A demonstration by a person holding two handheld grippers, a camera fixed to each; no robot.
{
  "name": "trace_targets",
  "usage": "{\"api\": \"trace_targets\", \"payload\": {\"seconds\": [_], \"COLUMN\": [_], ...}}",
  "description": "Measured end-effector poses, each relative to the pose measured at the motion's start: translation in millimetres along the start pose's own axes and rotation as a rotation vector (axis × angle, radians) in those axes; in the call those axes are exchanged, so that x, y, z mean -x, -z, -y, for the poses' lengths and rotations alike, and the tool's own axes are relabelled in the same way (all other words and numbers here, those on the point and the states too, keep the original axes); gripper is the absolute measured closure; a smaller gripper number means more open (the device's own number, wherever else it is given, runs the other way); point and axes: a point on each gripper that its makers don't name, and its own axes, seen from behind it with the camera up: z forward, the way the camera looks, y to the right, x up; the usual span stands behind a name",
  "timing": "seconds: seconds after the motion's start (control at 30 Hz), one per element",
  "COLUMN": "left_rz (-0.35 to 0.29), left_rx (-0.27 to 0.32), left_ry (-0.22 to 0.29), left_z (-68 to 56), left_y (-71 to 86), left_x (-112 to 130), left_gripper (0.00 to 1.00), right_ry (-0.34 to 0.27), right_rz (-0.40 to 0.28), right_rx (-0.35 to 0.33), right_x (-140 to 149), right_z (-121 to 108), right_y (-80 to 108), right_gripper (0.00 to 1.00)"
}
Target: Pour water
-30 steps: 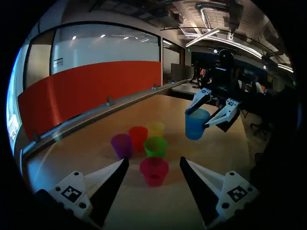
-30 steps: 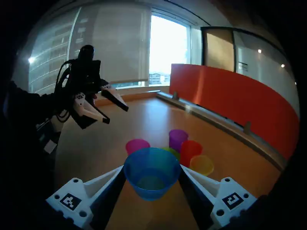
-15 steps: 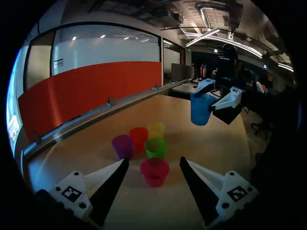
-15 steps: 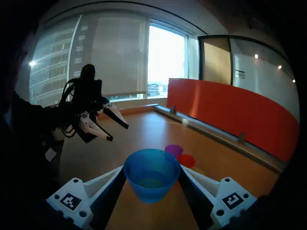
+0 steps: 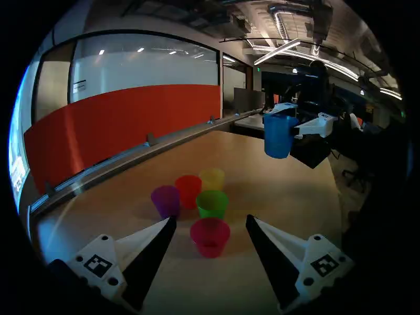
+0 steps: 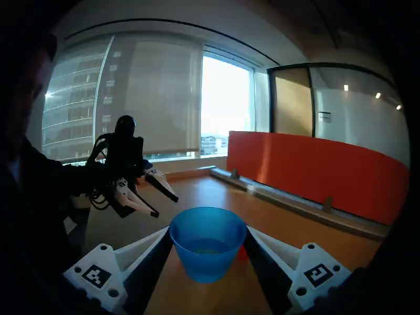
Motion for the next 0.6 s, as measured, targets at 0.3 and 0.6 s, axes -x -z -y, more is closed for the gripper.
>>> {"api": "trace_targets", "payload": {"seconds": [0.3, 0.6], "left_rz": [0.003, 0.017], "left_rx": [0.011, 0.024], "left_ry": [0.002, -0.004], "left_z": [-1.3, -3.0], "left_y": [-3.8, -9.2], "left_x": [-0.5, 2.3], "left_gripper": [0.01, 0.01], "right_ry": [-0.012, -0.002], "right_rz": [-0.068, -0.099], "right_rx": [0.002, -0.005], "right_x": [-10.7, -18.2], "right_z": [-1.3, -0.9], "right_y": [4.3, 6.3], "right_gripper": [0.08, 0.08]}}
